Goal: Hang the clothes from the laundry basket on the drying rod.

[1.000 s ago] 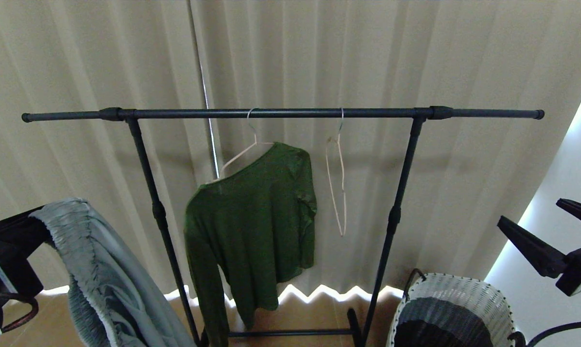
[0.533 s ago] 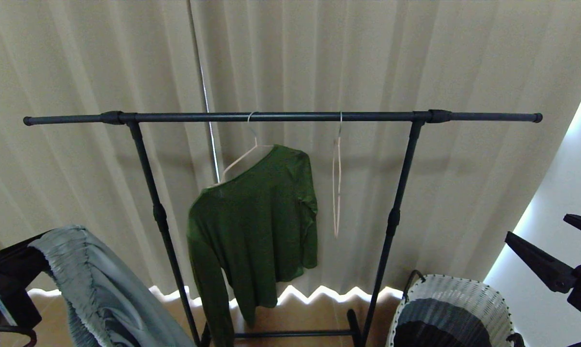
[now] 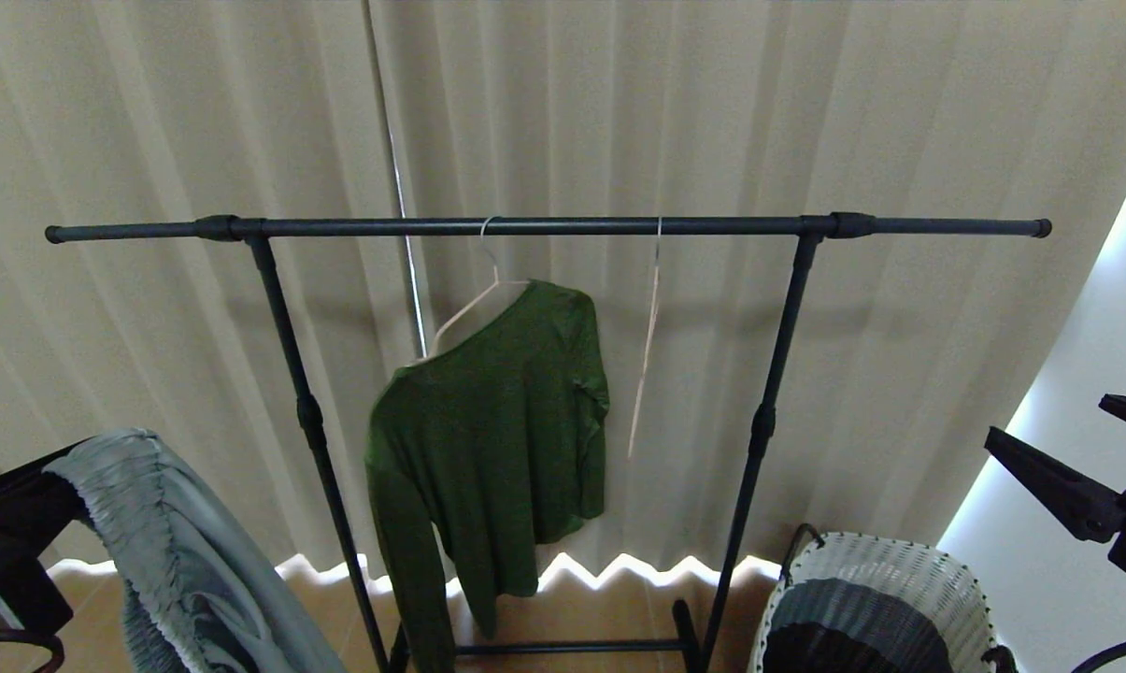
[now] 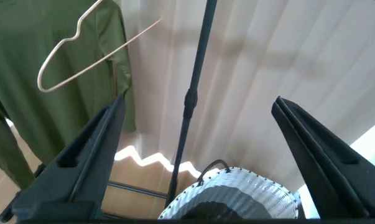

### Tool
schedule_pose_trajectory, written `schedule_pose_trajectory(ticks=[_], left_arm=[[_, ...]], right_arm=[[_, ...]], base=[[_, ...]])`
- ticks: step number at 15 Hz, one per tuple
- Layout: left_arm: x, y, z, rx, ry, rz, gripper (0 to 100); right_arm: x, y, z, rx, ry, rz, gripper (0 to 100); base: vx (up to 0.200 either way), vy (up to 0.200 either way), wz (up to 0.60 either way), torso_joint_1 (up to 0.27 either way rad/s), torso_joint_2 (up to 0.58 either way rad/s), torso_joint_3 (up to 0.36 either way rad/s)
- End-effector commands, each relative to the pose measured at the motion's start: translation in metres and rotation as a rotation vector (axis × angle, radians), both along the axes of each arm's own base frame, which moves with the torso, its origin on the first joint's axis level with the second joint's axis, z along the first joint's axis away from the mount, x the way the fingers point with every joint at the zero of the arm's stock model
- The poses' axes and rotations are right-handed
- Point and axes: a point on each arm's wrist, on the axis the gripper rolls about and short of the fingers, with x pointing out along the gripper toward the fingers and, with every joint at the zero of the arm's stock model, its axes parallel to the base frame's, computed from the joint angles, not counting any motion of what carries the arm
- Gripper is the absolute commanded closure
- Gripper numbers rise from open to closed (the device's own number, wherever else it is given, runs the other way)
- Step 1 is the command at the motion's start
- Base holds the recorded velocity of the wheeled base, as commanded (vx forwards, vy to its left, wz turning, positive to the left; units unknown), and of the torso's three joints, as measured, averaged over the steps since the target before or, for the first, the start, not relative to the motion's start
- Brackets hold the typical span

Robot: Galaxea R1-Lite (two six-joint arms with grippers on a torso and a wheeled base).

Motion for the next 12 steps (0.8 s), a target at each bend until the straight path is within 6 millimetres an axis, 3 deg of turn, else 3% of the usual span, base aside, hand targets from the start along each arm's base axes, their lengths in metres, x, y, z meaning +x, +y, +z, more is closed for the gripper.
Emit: schedule_pose_trajectory(ticks=[1, 8, 12], left_arm=[[0.0018, -0.0007, -0.0013, 0.002, 0.010, -0.001, 100], [0.0035, -0.0011, -0.0031, 0.006, 0.022, -0.001, 100], [0.0022, -0.0011, -0.0077, 0.009, 0.035, -0.004, 100]], right_arm=[[0.0003, 0.0001, -0.0011, -0.001, 0.004, 0.000, 0], [0.0003, 0.0001, -0.0011, -0.001, 0.004, 0.000, 0], [0.0002, 0.0001, -0.0016, -0.002, 0.006, 0.000, 0]], base=[[0.000, 0.200, 0.00, 0.002, 0.00, -0.002], [0.000, 0.200, 0.00, 0.004, 0.00, 0.003], [0.000, 0.000, 0.00, 0.000, 0.00, 0.000]])
